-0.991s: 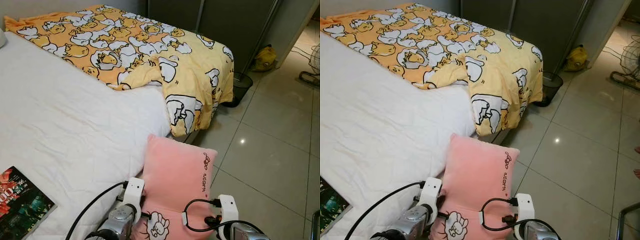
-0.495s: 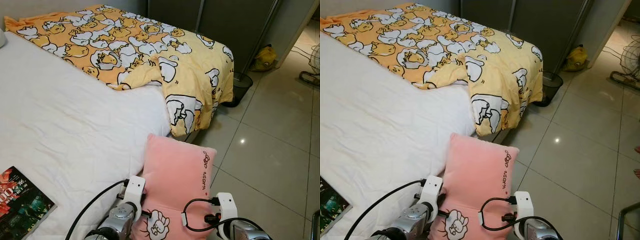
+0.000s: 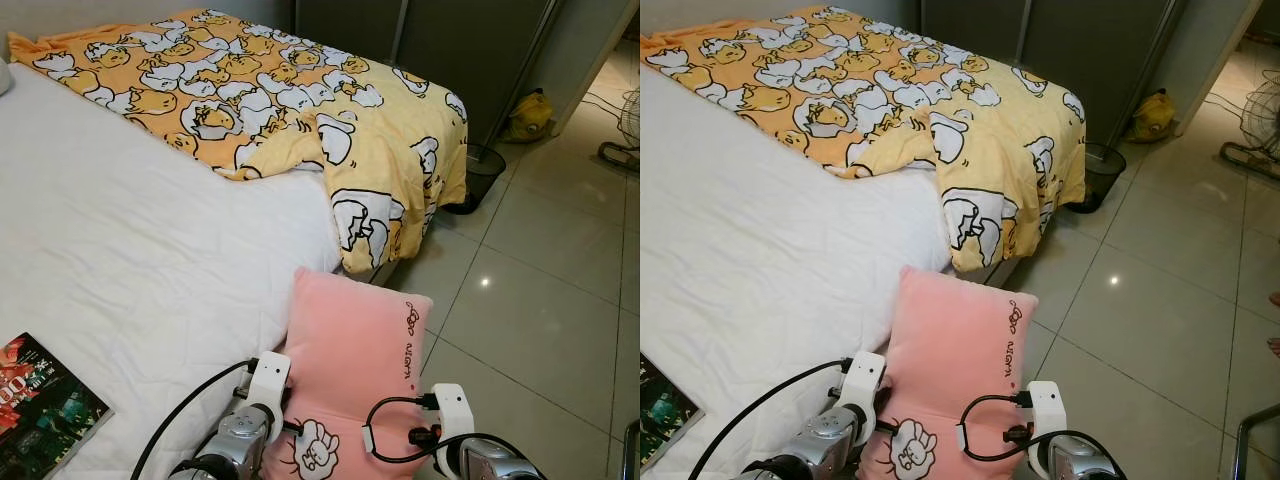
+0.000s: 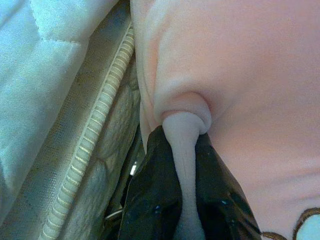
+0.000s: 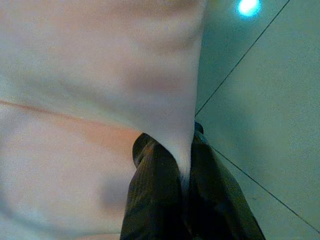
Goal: Clean up the room
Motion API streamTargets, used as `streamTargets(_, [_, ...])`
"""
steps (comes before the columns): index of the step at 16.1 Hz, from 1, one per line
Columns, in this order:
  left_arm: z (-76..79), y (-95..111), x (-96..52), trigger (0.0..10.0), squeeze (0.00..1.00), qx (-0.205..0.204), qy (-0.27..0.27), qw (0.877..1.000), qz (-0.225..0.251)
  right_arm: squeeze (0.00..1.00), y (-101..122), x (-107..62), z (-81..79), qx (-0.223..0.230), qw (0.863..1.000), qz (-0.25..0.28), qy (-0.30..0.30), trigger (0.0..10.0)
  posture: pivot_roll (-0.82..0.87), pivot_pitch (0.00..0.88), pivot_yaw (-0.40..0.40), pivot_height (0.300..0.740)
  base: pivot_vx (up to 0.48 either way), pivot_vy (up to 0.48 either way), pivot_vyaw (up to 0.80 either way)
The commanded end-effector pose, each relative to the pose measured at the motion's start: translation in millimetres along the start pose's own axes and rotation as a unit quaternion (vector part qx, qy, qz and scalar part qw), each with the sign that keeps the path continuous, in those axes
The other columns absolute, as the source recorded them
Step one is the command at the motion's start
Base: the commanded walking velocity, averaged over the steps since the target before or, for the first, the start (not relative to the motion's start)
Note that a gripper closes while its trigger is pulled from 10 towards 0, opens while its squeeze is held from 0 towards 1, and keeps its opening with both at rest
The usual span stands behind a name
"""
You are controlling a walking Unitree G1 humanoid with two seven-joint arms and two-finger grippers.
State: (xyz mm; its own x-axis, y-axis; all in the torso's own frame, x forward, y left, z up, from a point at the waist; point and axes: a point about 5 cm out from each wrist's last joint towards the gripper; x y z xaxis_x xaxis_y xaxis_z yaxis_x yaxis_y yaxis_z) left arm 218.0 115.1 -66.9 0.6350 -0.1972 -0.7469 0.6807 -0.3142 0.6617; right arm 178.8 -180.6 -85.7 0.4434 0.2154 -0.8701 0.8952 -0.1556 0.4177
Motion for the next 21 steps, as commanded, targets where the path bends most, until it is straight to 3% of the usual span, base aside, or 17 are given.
streamTargets(1, [-38.5,-3.7,-5.2,10.0,0.00,-0.006,0.073,0.997,-0.009,0.00,-5.8,-18.7,50.1,0.000,0.995,-0.014,-0.098,10.0,0.06,0.000,-0.039,0.740,0.000,0.000,0.00])
streamTargets(12, [-38.7,-8.3,-6.8,10.0,0.00,-0.003,0.071,0.997,-0.006,0.00,-6.5,-18.8,50.4,-0.014,0.995,-0.017,-0.099,10.0,0.06,0.000,-0.037,0.740,0.000,0.000,0.00])
streamTargets(17, [-29.6,-17.3,-8.0,10.0,0.00,-0.007,0.048,0.999,-0.008,0.00,-8.1,-19.3,51.1,-0.025,0.995,-0.022,-0.095,10.0,0.06,0.000,-0.040,0.740,0.000,-0.480,0.00])
streamTargets(21, [-24.8,-26.5,-9.7,10.0,0.00,0.003,0.042,0.999,-0.021,0.00,-8.1,-19.9,51.8,-0.050,0.994,-0.029,-0.089,10.0,0.06,0.000,-0.044,0.740,0.000,-0.480,0.72])
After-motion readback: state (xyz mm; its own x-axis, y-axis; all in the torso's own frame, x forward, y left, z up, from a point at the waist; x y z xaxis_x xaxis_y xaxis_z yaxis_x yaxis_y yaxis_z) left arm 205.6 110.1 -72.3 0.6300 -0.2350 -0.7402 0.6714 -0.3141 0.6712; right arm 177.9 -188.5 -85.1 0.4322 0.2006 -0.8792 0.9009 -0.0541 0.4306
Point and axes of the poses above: a point about 5 cm out from each wrist's last joint towards the gripper, its own x axis pointing out of the wrist towards the gripper, its own y axis along the axis of the wrist's last joint, z = x × y, and after that the axes turned 8 degrees about x, right-handed
